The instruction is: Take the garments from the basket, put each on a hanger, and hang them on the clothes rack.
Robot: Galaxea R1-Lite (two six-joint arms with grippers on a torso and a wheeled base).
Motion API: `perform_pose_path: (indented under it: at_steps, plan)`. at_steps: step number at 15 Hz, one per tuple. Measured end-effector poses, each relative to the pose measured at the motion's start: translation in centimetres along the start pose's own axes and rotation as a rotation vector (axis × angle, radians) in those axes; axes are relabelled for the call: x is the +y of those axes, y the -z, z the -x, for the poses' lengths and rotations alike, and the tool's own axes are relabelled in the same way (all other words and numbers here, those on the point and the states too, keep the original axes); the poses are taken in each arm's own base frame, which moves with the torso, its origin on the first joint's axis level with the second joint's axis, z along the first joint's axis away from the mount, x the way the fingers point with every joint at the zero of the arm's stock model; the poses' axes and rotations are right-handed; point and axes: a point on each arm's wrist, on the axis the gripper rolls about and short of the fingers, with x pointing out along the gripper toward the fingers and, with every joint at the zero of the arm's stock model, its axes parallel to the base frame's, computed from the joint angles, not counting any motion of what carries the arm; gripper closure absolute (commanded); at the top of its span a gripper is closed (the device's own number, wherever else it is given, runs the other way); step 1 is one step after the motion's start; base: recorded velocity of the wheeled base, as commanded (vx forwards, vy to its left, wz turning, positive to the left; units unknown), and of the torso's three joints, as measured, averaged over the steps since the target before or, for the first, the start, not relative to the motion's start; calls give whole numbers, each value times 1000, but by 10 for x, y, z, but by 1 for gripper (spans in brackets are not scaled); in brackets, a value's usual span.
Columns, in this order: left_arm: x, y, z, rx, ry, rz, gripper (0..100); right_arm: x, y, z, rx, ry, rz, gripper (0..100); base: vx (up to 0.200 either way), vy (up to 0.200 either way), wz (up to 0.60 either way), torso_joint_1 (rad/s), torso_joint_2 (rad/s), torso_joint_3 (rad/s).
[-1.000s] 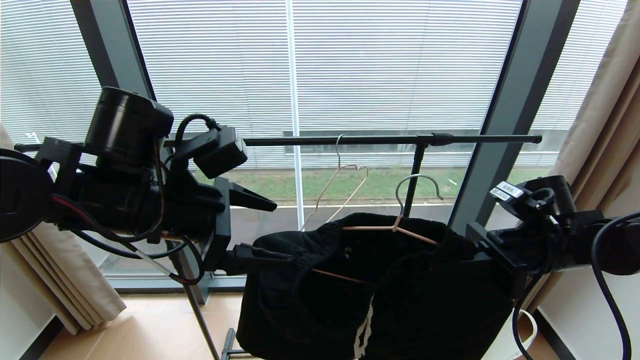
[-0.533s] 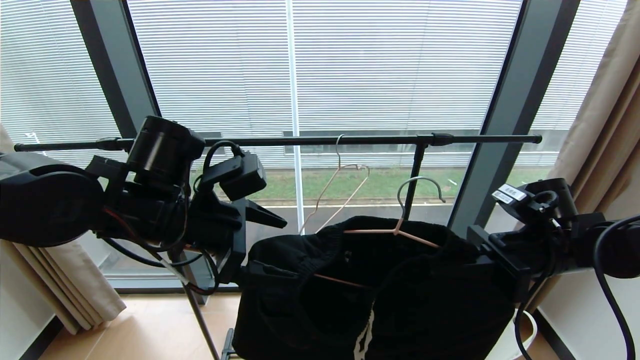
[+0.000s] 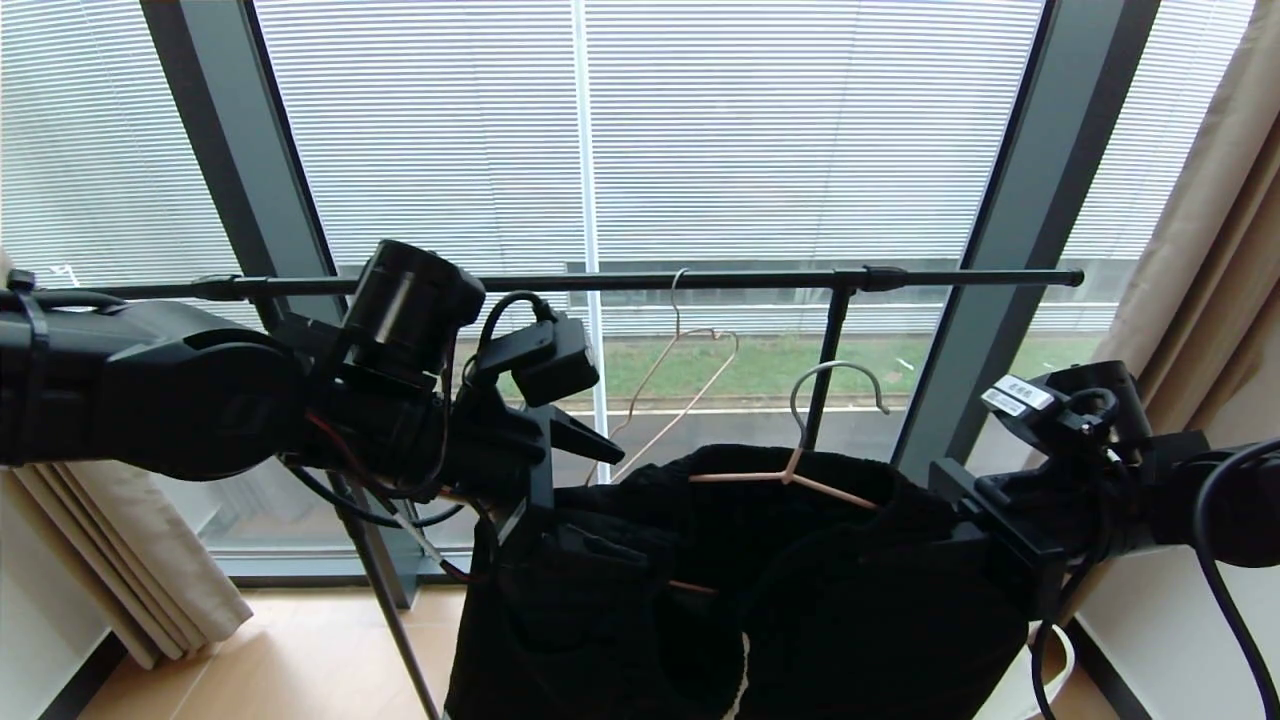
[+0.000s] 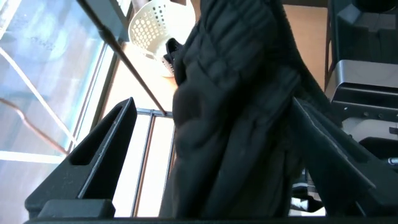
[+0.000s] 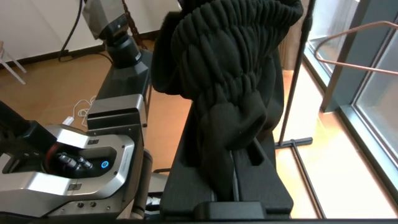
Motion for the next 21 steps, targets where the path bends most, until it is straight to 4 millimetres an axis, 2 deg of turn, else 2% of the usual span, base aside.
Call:
perform_pose_path:
  at_steps: [4, 12, 13, 21]
  plan:
    - [1, 1, -10, 8, 20, 3, 0, 5, -1, -1, -1, -11, 5, 100, 0, 0, 0, 0, 0, 0]
    - [1, 5, -16, 23, 34, 14, 0, 14, -5, -2, -16, -42, 24, 100, 0, 0, 0, 0, 0, 0]
    - [0, 5, -16, 24, 37, 15, 100, 15, -5, -3, -15, -44, 24, 100, 0, 0, 0, 0, 0, 0]
    - [-4, 8, -16, 32, 47, 16, 100, 14, -6, -4, -10, -40, 29, 100, 0, 0, 0, 0, 0, 0]
